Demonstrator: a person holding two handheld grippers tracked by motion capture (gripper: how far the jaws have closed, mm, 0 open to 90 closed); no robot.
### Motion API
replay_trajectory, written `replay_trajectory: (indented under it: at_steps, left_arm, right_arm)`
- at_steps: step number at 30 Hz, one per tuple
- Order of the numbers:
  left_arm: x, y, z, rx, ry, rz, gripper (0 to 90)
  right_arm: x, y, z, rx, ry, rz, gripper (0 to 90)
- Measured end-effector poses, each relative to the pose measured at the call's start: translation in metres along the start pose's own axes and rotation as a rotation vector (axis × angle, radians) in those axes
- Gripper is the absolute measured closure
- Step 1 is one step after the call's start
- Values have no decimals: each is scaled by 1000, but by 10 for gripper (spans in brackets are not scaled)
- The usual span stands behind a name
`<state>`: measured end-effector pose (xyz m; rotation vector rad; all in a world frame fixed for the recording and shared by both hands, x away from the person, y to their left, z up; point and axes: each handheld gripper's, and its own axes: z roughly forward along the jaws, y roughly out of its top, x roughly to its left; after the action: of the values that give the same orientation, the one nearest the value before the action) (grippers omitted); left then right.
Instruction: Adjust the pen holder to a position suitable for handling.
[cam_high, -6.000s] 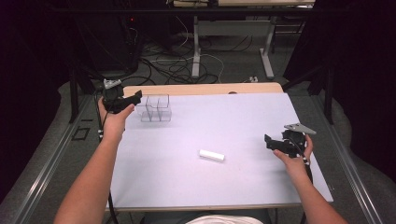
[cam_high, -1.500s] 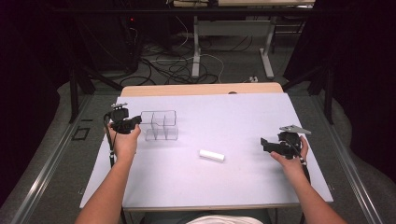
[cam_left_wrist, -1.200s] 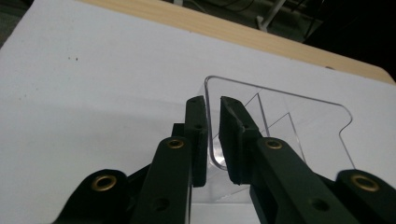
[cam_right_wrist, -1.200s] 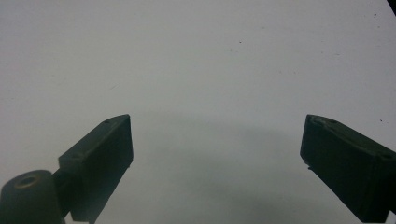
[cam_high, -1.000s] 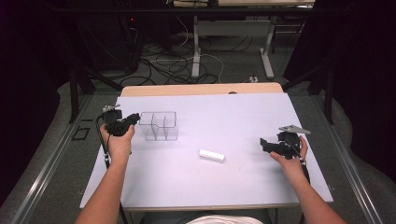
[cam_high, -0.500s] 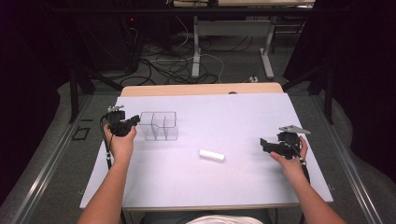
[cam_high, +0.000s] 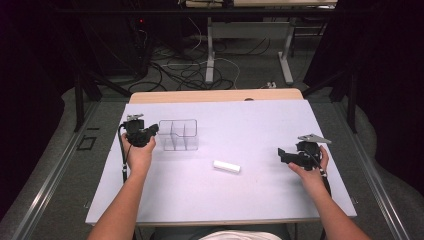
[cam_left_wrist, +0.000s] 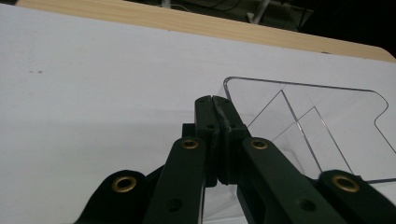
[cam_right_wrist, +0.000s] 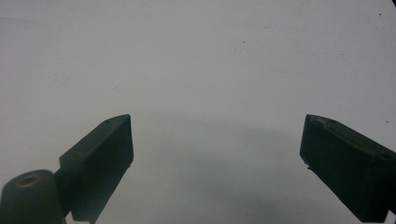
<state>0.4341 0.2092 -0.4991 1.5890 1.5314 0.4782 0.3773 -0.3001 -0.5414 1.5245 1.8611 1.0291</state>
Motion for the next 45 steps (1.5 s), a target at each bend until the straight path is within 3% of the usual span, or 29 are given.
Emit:
replay_trajectory:
  at_steps: [11,27,35,45]
  left_arm:
    - [-52,-5,18,22,-47,71,900]
    - [-102,-5,40,50,-103,133,900]
    - [-112,-6,46,47,-127,134,900]
    - [-102,-3,39,54,-151,130,879]
  right_arm:
    - [-1,1,-1,-5,-2,-1,92]
    - [-1,1,-1,-5,7,-8,92]
    - [-1,1,-1,-4,10,-8,92]
    - [-1,1,-2,-6,14,-9,94]
